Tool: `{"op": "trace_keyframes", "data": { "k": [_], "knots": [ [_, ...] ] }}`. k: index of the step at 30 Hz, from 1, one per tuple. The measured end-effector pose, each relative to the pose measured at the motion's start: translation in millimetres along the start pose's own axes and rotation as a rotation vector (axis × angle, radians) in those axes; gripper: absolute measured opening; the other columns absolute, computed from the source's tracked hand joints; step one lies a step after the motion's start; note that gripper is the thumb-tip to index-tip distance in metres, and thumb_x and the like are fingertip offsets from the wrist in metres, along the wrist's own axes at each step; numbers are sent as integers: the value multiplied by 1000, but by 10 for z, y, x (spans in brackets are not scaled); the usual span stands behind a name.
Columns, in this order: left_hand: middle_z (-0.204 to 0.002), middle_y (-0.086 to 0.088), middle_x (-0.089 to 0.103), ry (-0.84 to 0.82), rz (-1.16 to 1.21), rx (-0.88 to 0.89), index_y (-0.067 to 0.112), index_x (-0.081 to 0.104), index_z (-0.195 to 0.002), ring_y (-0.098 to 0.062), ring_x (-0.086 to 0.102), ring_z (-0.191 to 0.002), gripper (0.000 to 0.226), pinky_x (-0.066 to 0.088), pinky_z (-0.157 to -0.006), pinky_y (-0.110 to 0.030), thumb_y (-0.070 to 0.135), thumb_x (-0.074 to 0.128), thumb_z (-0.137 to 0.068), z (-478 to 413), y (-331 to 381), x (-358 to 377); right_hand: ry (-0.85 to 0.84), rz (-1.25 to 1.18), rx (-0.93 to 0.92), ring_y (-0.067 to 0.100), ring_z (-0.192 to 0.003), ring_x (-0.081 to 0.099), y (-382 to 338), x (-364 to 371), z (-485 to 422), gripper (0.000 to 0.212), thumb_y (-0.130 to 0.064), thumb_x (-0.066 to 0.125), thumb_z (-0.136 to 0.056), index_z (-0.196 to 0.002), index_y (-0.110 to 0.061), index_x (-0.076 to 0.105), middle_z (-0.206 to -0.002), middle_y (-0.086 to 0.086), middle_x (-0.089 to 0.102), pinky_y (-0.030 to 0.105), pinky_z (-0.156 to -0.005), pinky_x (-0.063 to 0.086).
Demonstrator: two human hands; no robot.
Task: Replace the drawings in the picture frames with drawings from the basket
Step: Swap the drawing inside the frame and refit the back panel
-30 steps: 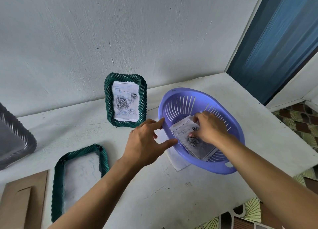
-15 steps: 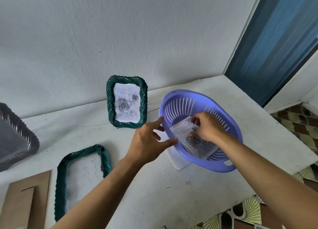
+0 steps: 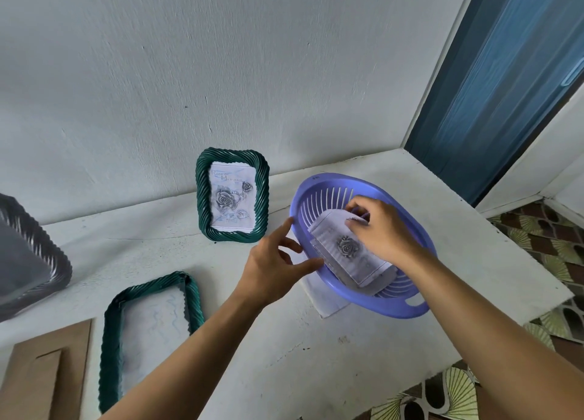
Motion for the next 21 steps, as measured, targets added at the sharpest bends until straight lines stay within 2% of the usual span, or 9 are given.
{"op": "trace_keyframes", "data": {
  "k": [3,5,7,10,12,15,18,21],
  "knots": [
    [-103,10,62,77,-16,48,40,64,-125,-7,61,-80,52,48,-72,-16,47,82,-77,63,88,-105,120,-118,-28,5,-70,57,-251,-98,83,7,-10,65,-87,-89,-16,63,-78,-9,64,15,-61,42],
    [-101,16,65,124,60,86,40,74,-108,-4,63,-80,24,45,-69,-15,40,77,-84,118,191,-229,193,-201,-41,7,-70,58,-434,-169,136,7,-11,66,-86,-87,-18,64,-75,-12,64,20,-62,44],
    [-100,24,70,144,139,104,38,77,-100,-2,66,-82,12,48,-68,-20,35,72,-89,195,296,-365,237,-263,-70,8,-67,57,-634,-212,188,8,-11,67,-85,-83,-18,65,-72,-15,64,18,-60,43],
    [-100,25,73,177,183,130,36,76,-108,-1,69,-87,18,55,-78,-29,32,70,-91,340,433,-575,241,-354,-117,9,-67,58,-929,-185,250,11,-9,69,-85,-81,-19,66,-73,-15,64,17,-61,44],
    [-99,22,74,199,177,141,36,74,-114,1,69,-90,23,55,-80,-31,30,71,-91,429,471,-680,197,-413,-149,10,-70,61,-1113,-107,288,9,-11,70,-87,-84,-18,66,-76,-12,66,19,-64,47],
    [-110,27,71,215,189,137,36,67,-126,4,68,-96,34,54,-82,-32,32,69,-93,548,455,-831,112,-551,-172,7,-77,66,-1371,68,356,3,-17,71,-91,-90,-15,70,-83,-8,71,24,-70,53],
    [-114,23,71,239,264,106,34,63,-131,0,68,-103,37,54,-86,-35,36,67,-94,666,333,-1015,-35,-740,-170,13,-89,70,-1615,334,431,23,-32,57,-100,-97,-14,73,-92,-1,75,34,-80,57],
    [-115,10,74,269,374,58,30,64,-130,-12,71,-103,34,58,-89,-42,32,67,-96,810,164,-1211,-129,-802,-158,12,-100,69,-1787,605,496,44,-43,41,-103,-103,-14,75,-100,-4,76,27,-87,53]
  ]
}}
Point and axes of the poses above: each hand's wrist, its own z-axis away from the middle knuckle, its own x-axis out of the palm, y = z × x, the point moved 7 cm from there along -z, towards the middle knuckle
